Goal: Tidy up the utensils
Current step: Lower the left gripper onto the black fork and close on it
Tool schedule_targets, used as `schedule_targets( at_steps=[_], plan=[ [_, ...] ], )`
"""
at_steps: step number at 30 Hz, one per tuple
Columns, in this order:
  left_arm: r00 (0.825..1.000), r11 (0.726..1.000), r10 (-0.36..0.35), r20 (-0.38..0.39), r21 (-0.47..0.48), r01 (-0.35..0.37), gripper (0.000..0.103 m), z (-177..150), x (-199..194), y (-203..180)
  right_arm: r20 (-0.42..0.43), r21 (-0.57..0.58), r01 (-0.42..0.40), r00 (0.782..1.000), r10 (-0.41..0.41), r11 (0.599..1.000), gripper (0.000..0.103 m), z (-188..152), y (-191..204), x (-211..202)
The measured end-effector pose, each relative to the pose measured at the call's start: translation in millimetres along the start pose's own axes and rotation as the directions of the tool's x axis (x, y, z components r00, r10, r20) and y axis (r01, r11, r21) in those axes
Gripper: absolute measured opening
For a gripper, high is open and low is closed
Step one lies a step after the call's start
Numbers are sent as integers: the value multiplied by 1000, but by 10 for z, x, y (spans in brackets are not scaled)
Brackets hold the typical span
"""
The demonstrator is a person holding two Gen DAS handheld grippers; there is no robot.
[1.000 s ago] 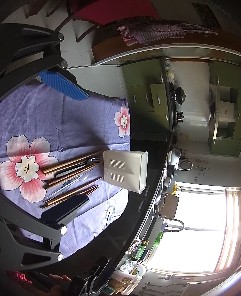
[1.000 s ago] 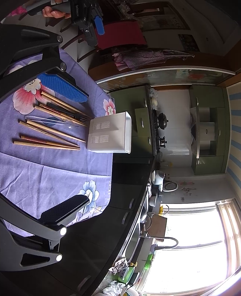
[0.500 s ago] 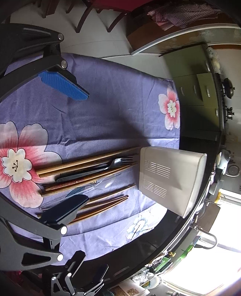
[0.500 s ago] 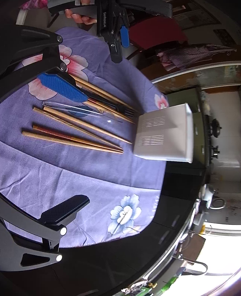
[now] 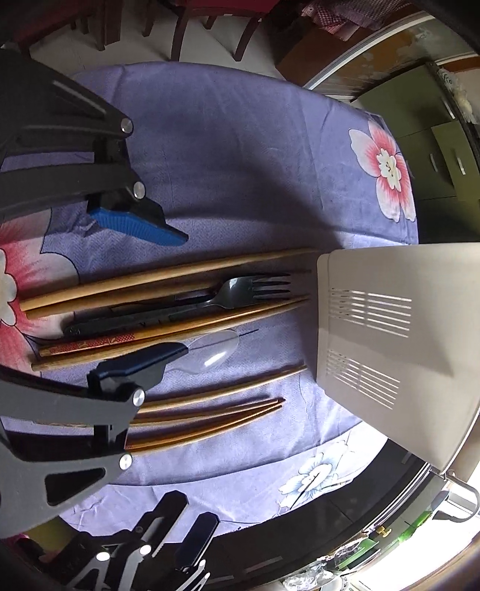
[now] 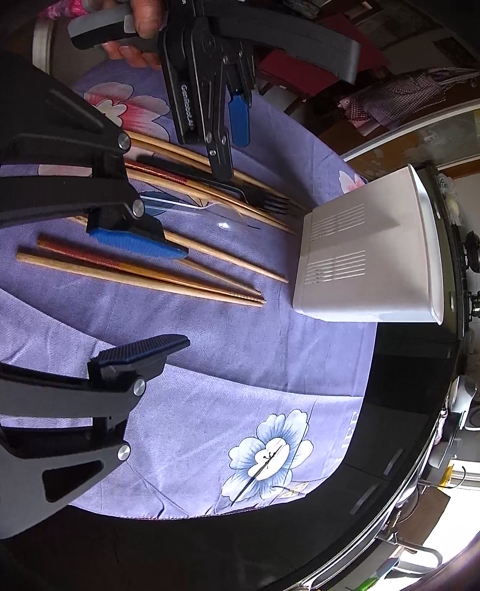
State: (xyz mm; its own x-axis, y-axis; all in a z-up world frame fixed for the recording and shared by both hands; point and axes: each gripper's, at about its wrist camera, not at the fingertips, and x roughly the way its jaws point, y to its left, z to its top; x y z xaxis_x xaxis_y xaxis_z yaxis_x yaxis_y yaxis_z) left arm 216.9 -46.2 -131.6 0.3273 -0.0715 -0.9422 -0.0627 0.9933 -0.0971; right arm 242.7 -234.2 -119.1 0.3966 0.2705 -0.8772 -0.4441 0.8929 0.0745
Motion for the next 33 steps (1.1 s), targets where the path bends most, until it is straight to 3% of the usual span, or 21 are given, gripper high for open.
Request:
schedule_targets(
  at_steps=[4,14,27,29,33],
  plan=[
    [1000,1000,21,-19,5,-21,31,40,72,-42,7,13,-10,1000,9,1000,43,-37,-35,-15],
    [997,998,61,-36,34,-60,18,117,139,-157,17,29,-33,999,32,999,43,-102,-132,-58],
    [995,995,85,-57,56,-82,17,161,226,-272,26,43,-52,998,51,998,48,-167,-211,-109],
    [994,995,89,-59,46,-87,8,163,222,-246,24,42,-54,998,53,998,48,-172,-213,-103],
    [993,993,106,-59,55,-103,8,163,230,-211,17,35,-56,998,55,998,48,-171,-187,-88]
  ],
)
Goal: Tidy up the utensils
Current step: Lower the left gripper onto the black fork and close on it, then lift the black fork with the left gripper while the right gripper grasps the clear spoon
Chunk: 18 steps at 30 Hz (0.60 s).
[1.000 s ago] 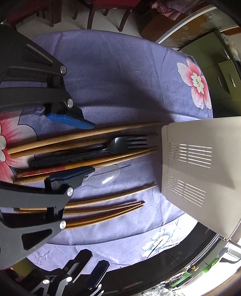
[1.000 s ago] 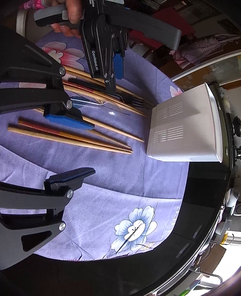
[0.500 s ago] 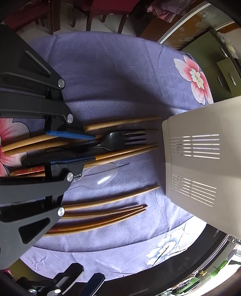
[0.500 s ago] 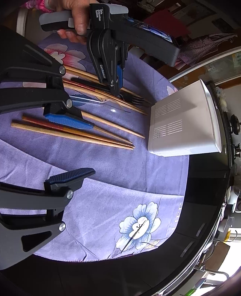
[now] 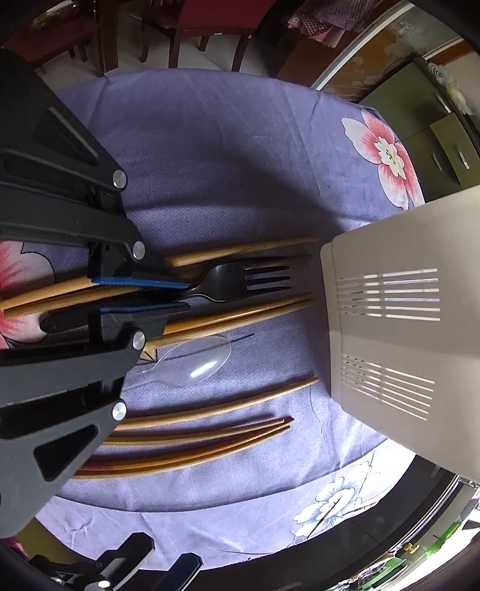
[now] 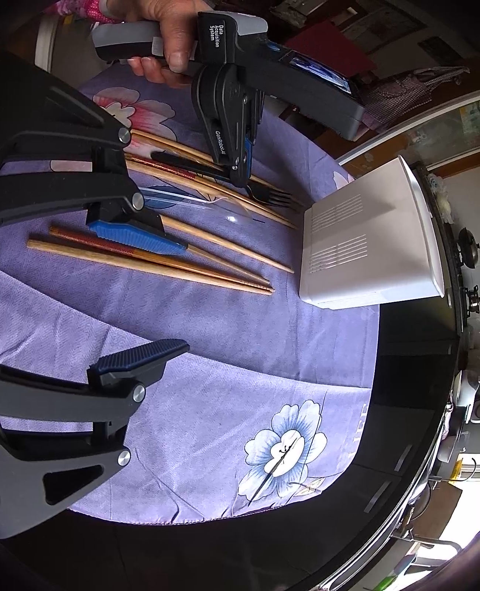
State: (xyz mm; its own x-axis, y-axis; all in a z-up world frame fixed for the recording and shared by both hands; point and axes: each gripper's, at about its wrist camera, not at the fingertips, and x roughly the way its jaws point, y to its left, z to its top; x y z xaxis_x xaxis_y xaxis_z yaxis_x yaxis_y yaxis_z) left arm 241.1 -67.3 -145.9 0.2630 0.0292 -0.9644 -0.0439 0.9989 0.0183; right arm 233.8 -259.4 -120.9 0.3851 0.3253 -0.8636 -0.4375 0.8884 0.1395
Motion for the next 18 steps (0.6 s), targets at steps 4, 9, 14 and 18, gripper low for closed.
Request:
schedule_targets(
  at_steps=[4,9,14,18],
  plan=[
    [1000,1000,5,6,6,-5,8,-11,17,-19,-7,-8,5,1000,-5,1000,48,14,48,35],
    [1000,999,6,-1,32,-6,11,-43,51,-75,-14,-30,8,1000,-8,1000,48,13,133,50],
    [1000,999,-6,2,47,6,9,-53,12,-84,-12,-39,9,1000,-9,999,48,26,166,39],
    [997,998,-66,40,24,65,9,-36,-135,-4,-24,-56,12,1000,-13,998,48,12,213,69]
  ],
)
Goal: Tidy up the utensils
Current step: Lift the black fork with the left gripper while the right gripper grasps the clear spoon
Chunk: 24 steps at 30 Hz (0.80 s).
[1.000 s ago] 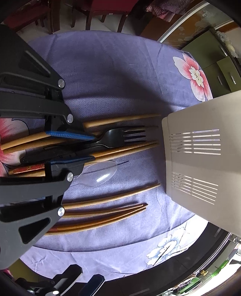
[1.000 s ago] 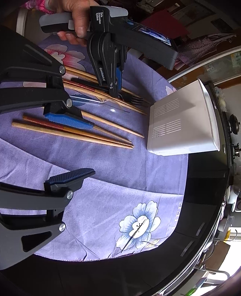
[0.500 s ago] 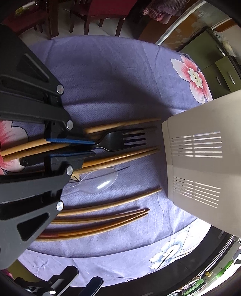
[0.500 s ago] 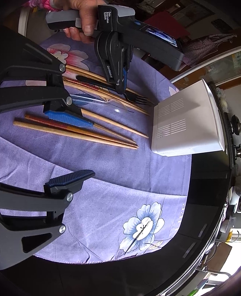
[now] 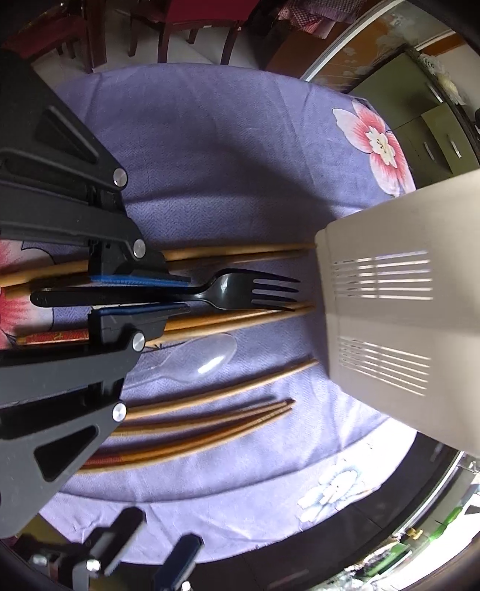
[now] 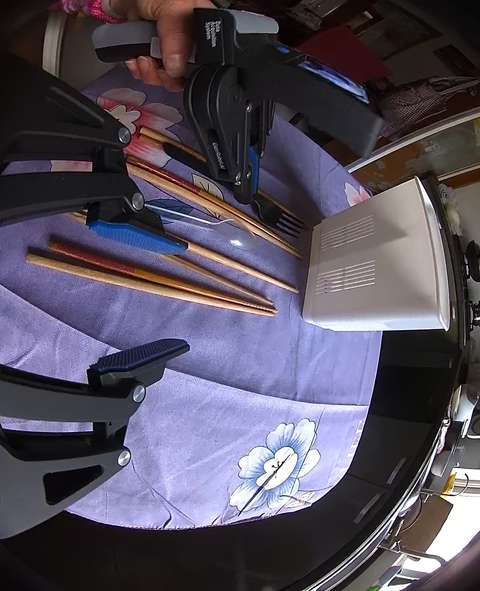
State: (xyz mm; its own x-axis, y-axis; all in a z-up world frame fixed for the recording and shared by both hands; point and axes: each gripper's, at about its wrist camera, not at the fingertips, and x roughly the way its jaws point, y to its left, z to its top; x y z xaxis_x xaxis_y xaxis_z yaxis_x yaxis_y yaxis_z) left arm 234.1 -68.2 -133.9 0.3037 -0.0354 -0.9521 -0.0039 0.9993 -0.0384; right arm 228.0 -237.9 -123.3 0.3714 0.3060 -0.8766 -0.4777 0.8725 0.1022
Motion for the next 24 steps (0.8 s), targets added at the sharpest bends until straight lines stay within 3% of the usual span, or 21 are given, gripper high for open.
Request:
schedule_targets(
  at_steps=[6,10,12,24],
  plan=[
    [995,998,-62,79,-1,62,9,-37,-385,130,-38,-22,-11,999,10,1000,48,0,129,164],
    [989,999,-41,142,8,40,9,-87,-622,216,-59,-49,-32,998,29,998,46,51,327,280],
    [987,1000,-30,159,14,28,9,-116,-701,236,-65,-61,-42,997,38,997,41,92,441,323],
    [983,999,-53,177,14,52,9,-193,-778,362,-184,-112,28,982,-49,993,28,256,781,802]
  ],
)
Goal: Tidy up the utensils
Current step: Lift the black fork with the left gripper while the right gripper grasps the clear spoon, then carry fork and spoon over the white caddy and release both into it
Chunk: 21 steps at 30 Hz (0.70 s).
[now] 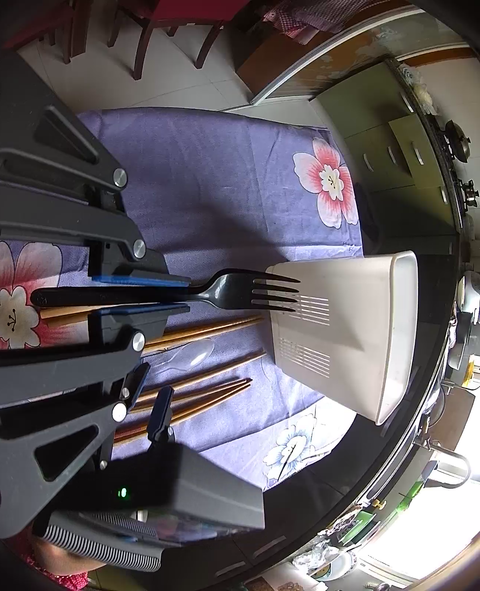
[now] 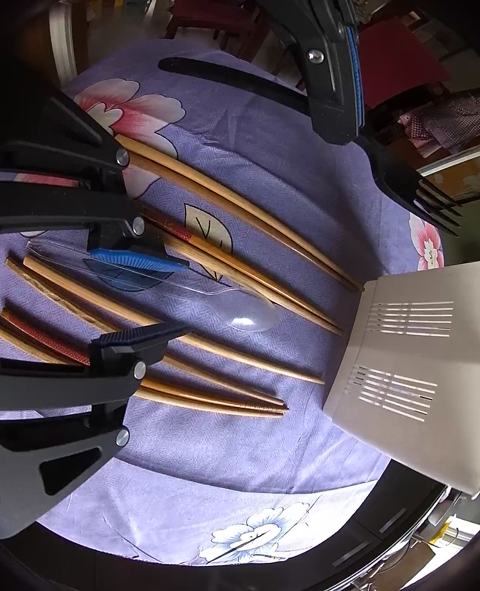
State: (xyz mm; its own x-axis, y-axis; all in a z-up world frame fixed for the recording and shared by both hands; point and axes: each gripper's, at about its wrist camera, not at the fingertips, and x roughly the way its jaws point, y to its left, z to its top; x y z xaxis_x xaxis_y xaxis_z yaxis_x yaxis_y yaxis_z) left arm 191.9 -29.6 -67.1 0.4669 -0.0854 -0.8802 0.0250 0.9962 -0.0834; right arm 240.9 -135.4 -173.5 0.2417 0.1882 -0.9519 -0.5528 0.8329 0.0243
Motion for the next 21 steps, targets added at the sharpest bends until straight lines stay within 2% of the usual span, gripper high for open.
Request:
schedule_targets(
  at_steps=[5,8,14,18,21],
  plan=[
    [1000,1000,-3,5,-4,3,9,-26,-23,61,-13,14,3,1000,-3,1000,25,80,29,71],
    [1000,1000,-3,4,-6,3,9,-34,-29,81,-1,17,6,1000,-6,1000,12,96,32,60],
    [1000,1000,3,10,-6,-3,9,-32,-52,82,41,29,-11,999,9,1000,9,106,-25,-5],
    [1000,1000,5,25,-4,-5,9,-10,-121,76,131,51,-51,990,44,997,9,8,-155,-362],
    [998,1000,-6,59,-13,7,9,46,-258,80,245,73,-105,966,84,992,9,-55,-265,-730]
  ],
)
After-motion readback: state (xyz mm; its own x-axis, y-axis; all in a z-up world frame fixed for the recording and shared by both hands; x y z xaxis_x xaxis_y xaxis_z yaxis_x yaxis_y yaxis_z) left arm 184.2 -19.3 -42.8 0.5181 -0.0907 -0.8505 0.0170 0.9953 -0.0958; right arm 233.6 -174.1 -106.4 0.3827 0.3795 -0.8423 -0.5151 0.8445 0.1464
